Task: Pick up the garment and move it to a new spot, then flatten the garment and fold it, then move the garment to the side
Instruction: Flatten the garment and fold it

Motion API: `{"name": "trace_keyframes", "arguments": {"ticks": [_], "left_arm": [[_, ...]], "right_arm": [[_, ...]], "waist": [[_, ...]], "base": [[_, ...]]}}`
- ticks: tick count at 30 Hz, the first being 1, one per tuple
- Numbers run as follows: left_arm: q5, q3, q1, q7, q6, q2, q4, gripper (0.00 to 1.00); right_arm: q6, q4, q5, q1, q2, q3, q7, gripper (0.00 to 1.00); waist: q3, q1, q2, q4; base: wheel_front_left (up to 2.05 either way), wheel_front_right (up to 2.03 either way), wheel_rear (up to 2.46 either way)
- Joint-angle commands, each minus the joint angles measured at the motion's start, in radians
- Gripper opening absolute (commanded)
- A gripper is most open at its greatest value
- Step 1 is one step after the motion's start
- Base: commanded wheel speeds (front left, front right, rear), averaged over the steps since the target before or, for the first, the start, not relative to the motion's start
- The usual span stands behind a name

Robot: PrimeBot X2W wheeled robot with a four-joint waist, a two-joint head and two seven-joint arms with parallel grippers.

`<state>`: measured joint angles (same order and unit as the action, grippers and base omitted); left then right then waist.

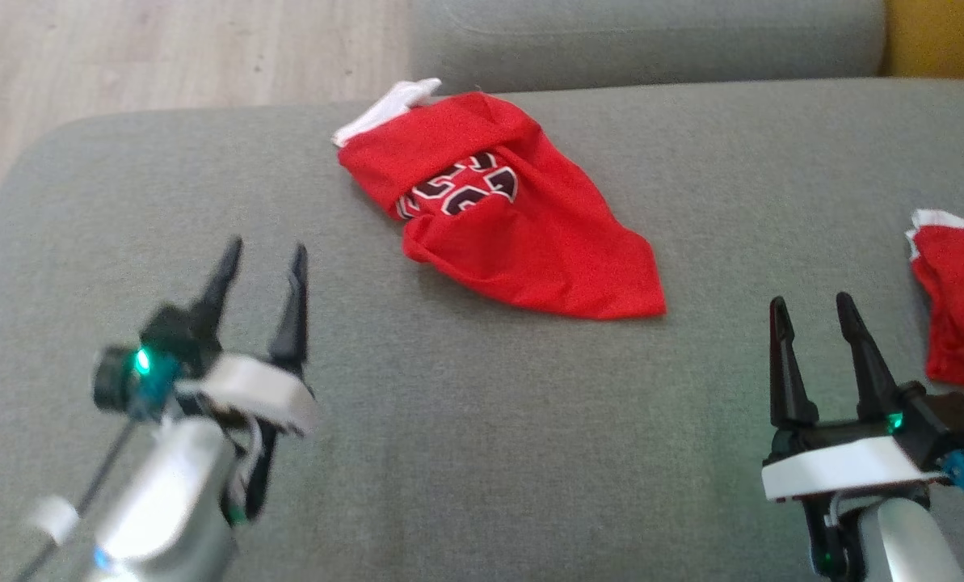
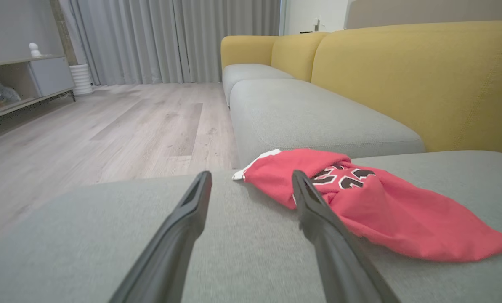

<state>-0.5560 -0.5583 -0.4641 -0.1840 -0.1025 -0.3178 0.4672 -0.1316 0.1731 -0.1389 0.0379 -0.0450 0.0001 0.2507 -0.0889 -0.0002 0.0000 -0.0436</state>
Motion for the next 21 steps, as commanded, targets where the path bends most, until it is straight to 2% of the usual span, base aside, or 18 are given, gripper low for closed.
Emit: {"name": "trace_keyframes", "arguments": {"ticks": [1, 3, 7, 15, 21], "left_arm": [[-0.006, 0.031, -0.009, -0.017, -0.016, -0.014, -0.050, 1.00], [-0.011, 0.025, 0.068, -0.031, -0.044, 0.000, -0.098, 1.00], [-0.018, 0.020, 0.118, -0.038, -0.062, 0.012, -0.134, 1.00], [-0.019, 0.018, 0.126, -0.034, -0.084, 0.018, -0.197, 1.00], [-0.017, -0.001, 0.111, -0.027, -0.082, 0.037, -0.199, 1.00]], "right_arm": [[0.001, -0.029, 0.007, 0.009, -0.005, 0.022, 0.011, 1.00], [0.001, -0.026, 0.010, 0.002, -0.005, 0.023, 0.011, 1.00], [0.001, -0.027, 0.013, -0.002, -0.005, 0.019, 0.011, 1.00], [0.001, -0.041, 0.046, 0.040, -0.005, 0.015, -0.016, 1.00], [0.001, 0.086, 0.068, 0.149, -0.005, 0.024, -0.127, 1.00]], "waist": [[0.019, 0.0002, 0.0000, -0.023], [0.024, 0.0002, 0.0000, -0.035], [0.021, 0.0002, 0.0000, -0.048], [-0.035, 0.0002, 0.0000, -0.084], [-0.089, 0.0002, 0.0000, -0.109]], "base": [[0.00, 0.00, 0.00], [0.00, 0.00, 0.00], [0.00, 0.00, 0.00], [0.00, 0.00, 0.00], [0.00, 0.00, 0.00]]}}
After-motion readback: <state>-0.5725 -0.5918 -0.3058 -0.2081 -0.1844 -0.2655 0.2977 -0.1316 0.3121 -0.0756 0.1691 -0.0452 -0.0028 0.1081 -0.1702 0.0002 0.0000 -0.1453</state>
